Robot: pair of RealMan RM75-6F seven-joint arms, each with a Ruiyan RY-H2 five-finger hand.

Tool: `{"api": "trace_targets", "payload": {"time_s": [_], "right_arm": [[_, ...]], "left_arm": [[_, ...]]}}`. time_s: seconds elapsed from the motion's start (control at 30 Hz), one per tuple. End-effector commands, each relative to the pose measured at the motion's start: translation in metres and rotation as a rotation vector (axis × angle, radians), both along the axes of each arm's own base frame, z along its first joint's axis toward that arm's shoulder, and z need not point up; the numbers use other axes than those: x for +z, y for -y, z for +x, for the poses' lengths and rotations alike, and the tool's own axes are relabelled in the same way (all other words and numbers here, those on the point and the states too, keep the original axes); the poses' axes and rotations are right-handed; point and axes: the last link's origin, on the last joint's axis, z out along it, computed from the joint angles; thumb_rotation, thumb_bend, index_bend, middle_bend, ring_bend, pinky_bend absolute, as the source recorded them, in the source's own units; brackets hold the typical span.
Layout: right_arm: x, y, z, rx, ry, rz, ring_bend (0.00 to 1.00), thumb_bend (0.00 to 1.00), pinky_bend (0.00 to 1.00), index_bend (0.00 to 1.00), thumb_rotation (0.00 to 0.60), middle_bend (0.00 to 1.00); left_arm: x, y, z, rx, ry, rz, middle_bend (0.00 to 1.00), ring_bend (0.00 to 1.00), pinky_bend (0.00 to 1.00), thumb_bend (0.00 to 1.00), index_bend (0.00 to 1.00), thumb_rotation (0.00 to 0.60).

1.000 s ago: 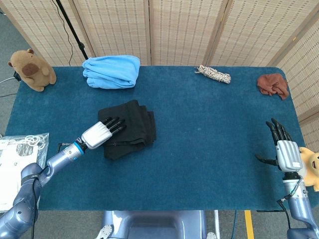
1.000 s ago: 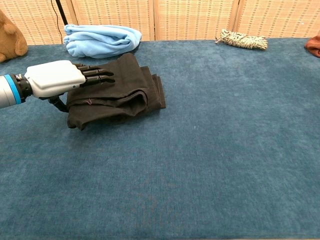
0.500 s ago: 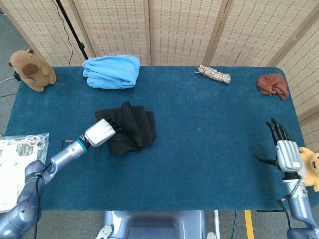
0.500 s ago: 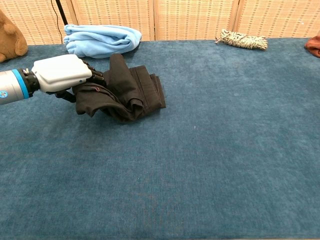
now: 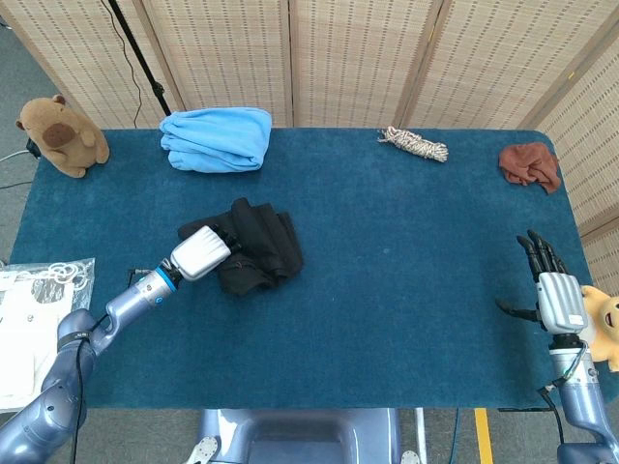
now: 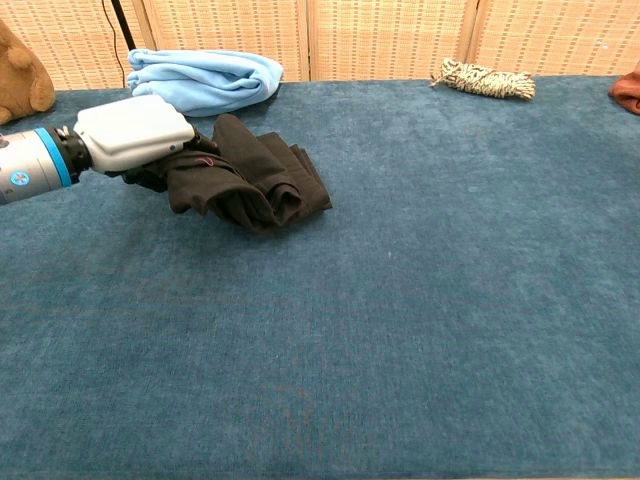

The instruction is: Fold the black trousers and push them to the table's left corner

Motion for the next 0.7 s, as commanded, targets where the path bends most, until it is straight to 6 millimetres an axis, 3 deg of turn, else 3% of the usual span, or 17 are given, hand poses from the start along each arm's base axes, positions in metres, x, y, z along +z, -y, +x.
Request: {"api": "trace_targets", "payload": {"time_s": [0.03, 0.17, 0.33, 0.53, 0.7], "right_arm": [[0.000, 0.000, 0.000, 0.001, 0.001, 0.000, 0.00, 0.00, 0.15, 0.01, 0.600, 0.00], [0.000, -0.001, 0.001, 0.005, 0.001, 0.001, 0.00, 0.00, 0.15, 0.01, 0.600, 0.00], [-0.001, -0.002, 0.003, 0.011, -0.001, 0.006, 0.00, 0.00, 0.15, 0.01, 0.600, 0.00], [-0.006, -0.001, 0.004, 0.010, -0.008, 0.023, 0.00, 0.00, 0.15, 0.01, 0.600, 0.00], [-0.012, -0.001, 0.004, 0.008, -0.019, 0.041, 0.00, 0.00, 0.15, 0.01, 0.600, 0.00]], "left_arm": [[0.015, -0.003, -0.004, -0.022, -0.008, 0.025, 0.79, 0.79, 0.69, 0.76, 0.82, 0.600], [0.043, -0.002, -0.016, -0.063, -0.038, 0.068, 0.79, 0.79, 0.69, 0.76, 0.82, 0.600], [0.089, 0.011, -0.053, -0.050, -0.072, 0.102, 0.79, 0.79, 0.69, 0.76, 0.82, 0.600], [0.136, 0.065, -0.116, 0.032, -0.097, 0.088, 0.79, 0.79, 0.69, 0.77, 0.82, 0.600], [0.167, 0.112, -0.155, 0.097, -0.131, 0.096, 0.79, 0.79, 0.69, 0.77, 0.82, 0.600]]}}
